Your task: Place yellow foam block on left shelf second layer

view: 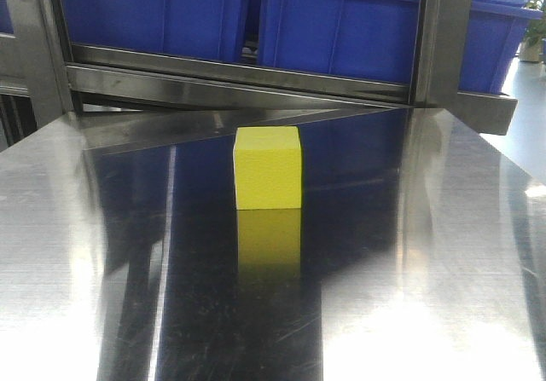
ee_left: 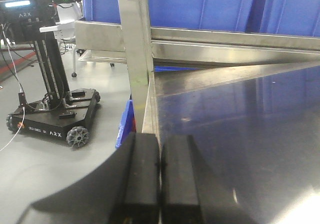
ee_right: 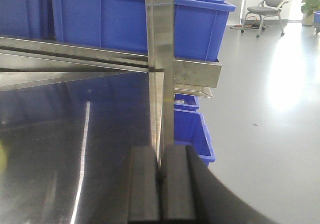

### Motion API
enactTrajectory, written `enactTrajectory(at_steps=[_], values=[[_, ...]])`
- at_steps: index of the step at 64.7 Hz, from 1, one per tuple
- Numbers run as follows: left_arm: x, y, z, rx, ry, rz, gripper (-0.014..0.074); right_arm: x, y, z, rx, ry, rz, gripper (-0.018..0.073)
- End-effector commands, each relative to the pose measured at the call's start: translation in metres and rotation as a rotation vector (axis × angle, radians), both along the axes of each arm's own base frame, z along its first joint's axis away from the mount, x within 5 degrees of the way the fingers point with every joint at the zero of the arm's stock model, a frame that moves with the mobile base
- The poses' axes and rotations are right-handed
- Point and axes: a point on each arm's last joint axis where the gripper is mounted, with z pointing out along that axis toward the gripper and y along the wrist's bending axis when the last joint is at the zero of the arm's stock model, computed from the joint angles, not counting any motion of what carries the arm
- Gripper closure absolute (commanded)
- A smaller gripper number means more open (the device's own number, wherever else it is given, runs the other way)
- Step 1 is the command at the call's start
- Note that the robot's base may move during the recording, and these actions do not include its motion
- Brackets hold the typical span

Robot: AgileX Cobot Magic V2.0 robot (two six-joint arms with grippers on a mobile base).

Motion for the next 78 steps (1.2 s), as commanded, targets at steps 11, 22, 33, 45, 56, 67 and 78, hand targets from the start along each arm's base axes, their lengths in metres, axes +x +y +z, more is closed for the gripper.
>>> enactTrajectory(at_steps=[11,22,33,45,56,67,78], values=[[0.000,-0.002,0.000,-0.009,-0.072,-0.026,0.0460,-0.003,-0.001,0.017,-0.008,-0.123,-0.012,0.0503],[0.000,-0.002,0.000,-0.009,-0.072,-0.026,0.0459,-0.003,-0.001,0.017,-0.008,-0.123,-0.012,0.0503],[0.000,-0.002,0.000,-0.009,-0.072,-0.026,0.0460,-0.003,-0.001,0.017,-0.008,-0.123,-0.012,0.0503],[0.000,-0.002,0.000,0.020,-0.073,-0.025,0.0460,-0.003,-0.001,0.019,-0.007,-0.154,-0.014,0.0503],[0.000,-0.002,0.000,0.033,-0.074,-0.024,0.0460,-0.005,-0.002,0.028,-0.005,-0.252,-0.021,0.0503],[0.000,-0.002,0.000,0.033,-0.074,-0.024,0.0460,-0.007,-0.002,0.037,-0.003,-0.357,-0.029,0.0503],[0.000,-0.002,0.000,0.033,-0.074,-0.024,0.0460,-0.010,-0.002,0.050,0.003,-0.395,-0.028,0.0503]])
